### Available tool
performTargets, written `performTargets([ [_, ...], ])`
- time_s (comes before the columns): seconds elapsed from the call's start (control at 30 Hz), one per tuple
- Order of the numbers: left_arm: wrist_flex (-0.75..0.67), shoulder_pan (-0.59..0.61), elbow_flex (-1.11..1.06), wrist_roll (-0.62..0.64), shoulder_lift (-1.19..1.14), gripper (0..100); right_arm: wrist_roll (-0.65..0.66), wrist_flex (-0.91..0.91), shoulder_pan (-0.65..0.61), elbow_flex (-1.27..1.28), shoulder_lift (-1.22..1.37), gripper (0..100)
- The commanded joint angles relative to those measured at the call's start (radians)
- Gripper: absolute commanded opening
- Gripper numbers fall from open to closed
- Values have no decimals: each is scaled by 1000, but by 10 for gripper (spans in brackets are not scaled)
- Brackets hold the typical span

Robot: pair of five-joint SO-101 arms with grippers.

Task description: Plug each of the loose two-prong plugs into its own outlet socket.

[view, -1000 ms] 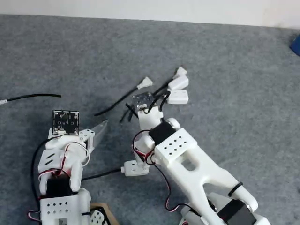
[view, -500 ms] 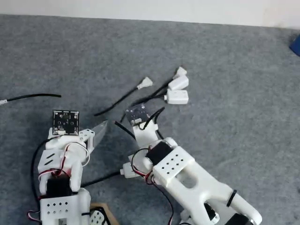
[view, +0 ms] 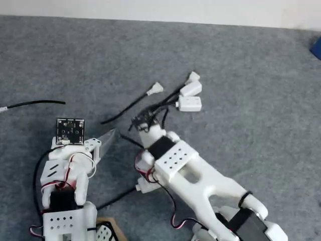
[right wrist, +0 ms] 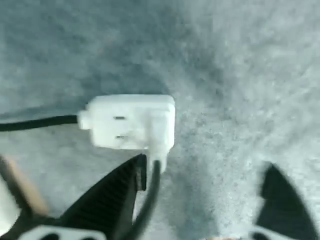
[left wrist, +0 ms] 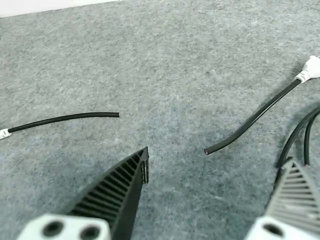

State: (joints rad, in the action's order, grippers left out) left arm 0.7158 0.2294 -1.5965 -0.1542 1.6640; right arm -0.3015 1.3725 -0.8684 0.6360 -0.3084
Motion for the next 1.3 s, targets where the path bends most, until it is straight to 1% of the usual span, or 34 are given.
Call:
performTargets([
  [0.0, -18, 8, 2, 9, -1, 383, 9, 113, 1, -202, -16, 444],
  [0.17, -18, 8, 1, 9, -1, 383, 9, 226, 36, -489, -16, 444],
  [0.27, -17, -10, 1, 9, -1, 383, 11, 295, 91, -668, -16, 444],
  [0.3, -15, -22, 1, 9, -1, 383, 12, 315, 131, -720, -16, 444],
  [0.37, -15, -41, -10, 9, -1, 383, 12, 328, 251, -812, -15, 444],
  [0.47, -5, -45, -4, 9, -1, 383, 29, 326, 513, -849, -5, 444],
  [0.57, 77, -50, 45, 9, -1, 383, 124, 325, 743, -809, -13, 443],
  [0.63, 149, -74, 94, 9, -1, 383, 172, 326, 842, -780, -15, 443],
  [0.7, 206, -108, 137, 9, -1, 383, 201, 332, 894, -762, -16, 443],
  [0.8, 245, -140, 157, 9, -1, 383, 230, 332, 909, -768, -18, 443],
  [0.9, 279, -148, 170, 8, -2, 383, 239, 340, 894, -727, -5, 443],
  [1.0, 388, -182, 231, -15, -30, 383, 239, 305, 819, -483, -16, 443],
  [1.07, 462, -237, 297, -38, -102, 385, 239, 232, 730, -315, -16, 443],
  [1.13, 511, -285, 367, -84, -217, 384, 241, 120, 657, -166, -18, 443],
  [1.2, 549, -308, 441, -155, -363, 383, 276, -5, 628, -65, -18, 443],
  [1.27, 591, -317, 518, -253, -519, 383, 316, -117, 625, 2, -18, 443],
])
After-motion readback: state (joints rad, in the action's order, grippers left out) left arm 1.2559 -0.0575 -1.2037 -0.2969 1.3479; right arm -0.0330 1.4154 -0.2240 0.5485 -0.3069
